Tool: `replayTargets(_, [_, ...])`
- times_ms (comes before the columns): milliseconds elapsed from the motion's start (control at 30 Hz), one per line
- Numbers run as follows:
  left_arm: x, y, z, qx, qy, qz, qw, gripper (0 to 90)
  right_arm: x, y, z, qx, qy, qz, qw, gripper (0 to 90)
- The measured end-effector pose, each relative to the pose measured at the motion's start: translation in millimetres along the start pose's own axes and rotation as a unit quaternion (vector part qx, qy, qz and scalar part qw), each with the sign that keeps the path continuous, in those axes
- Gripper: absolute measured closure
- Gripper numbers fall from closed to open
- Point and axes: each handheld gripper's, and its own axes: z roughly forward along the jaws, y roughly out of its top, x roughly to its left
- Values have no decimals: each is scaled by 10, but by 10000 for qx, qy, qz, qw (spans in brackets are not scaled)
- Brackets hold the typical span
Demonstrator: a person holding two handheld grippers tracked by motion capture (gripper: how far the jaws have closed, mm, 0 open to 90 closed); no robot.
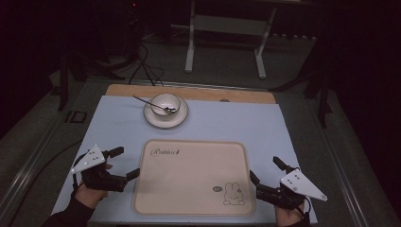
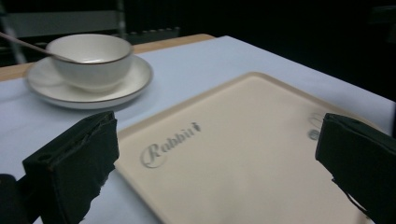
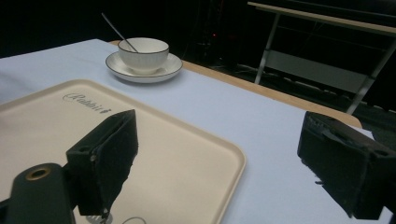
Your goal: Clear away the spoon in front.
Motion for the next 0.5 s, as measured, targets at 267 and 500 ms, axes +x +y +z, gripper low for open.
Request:
replayTargets(267, [-178,192,99,112,-620,448,9970,0,31,6,-65,-65,-79,-38,9999,123])
replayTargets(500, [-315,420,109,92,-778,825,9935,0,39,4,-54,-49,-110,-37,9999,123])
